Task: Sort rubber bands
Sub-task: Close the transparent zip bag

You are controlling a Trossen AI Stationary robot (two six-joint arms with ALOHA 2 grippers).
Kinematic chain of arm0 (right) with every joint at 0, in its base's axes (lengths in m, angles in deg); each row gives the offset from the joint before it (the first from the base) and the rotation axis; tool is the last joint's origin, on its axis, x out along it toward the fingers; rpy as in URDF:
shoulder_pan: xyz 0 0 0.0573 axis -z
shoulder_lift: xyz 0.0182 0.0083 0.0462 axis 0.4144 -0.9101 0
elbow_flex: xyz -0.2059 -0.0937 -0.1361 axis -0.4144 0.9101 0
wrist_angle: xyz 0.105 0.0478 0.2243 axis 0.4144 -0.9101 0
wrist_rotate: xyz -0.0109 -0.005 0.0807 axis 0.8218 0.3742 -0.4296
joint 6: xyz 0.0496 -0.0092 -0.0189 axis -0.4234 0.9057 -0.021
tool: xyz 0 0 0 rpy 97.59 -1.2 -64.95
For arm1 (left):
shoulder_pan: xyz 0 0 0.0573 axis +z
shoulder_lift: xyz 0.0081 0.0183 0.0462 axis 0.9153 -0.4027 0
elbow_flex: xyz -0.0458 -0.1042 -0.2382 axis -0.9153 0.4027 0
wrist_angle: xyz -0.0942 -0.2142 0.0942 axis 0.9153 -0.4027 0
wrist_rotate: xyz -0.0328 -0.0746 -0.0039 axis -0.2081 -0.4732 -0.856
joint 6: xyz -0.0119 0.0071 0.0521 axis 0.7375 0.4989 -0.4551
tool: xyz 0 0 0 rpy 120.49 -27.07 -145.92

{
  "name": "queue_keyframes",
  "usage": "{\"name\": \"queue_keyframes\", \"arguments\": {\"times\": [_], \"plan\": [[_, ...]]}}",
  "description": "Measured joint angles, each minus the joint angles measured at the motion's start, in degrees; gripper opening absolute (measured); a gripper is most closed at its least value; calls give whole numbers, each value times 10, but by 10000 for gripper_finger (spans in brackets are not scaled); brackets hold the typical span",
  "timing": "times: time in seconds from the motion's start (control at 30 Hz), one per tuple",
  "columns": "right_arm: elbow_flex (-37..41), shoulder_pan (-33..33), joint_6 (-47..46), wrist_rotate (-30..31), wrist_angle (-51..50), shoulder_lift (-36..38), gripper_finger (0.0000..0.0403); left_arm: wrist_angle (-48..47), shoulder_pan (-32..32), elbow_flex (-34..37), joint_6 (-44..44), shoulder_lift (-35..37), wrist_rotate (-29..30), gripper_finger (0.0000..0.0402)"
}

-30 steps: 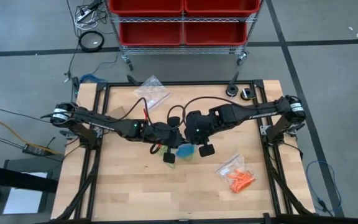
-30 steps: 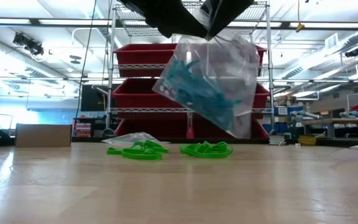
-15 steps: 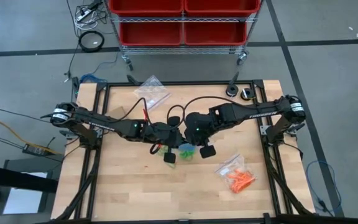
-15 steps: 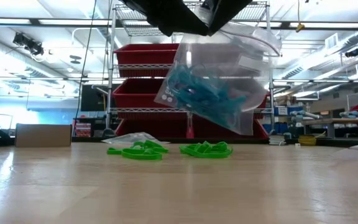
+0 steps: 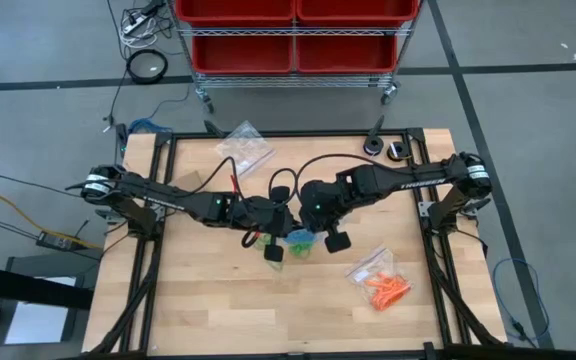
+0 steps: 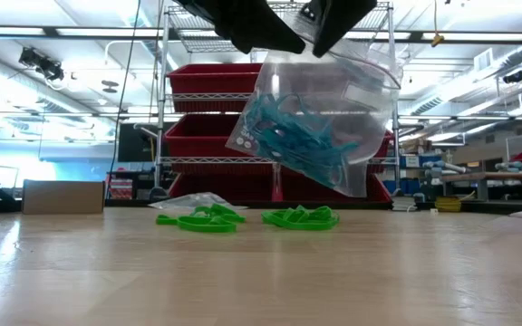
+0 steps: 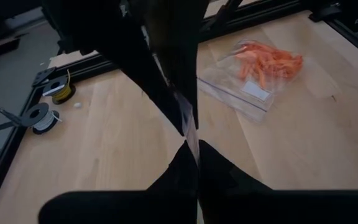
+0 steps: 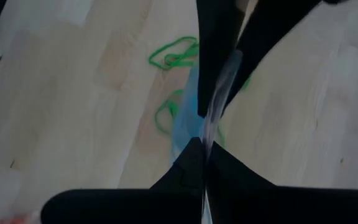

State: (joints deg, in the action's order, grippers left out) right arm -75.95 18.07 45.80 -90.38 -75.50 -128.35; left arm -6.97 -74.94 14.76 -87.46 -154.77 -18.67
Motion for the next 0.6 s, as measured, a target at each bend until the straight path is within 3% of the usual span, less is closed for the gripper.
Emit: {"name": "queue_keyframes", "arguments": {"times": [0.6], "plan": [[-1,2,-2,-5,-72,0,0,1,-16,0,-14,23,37,1]]}}
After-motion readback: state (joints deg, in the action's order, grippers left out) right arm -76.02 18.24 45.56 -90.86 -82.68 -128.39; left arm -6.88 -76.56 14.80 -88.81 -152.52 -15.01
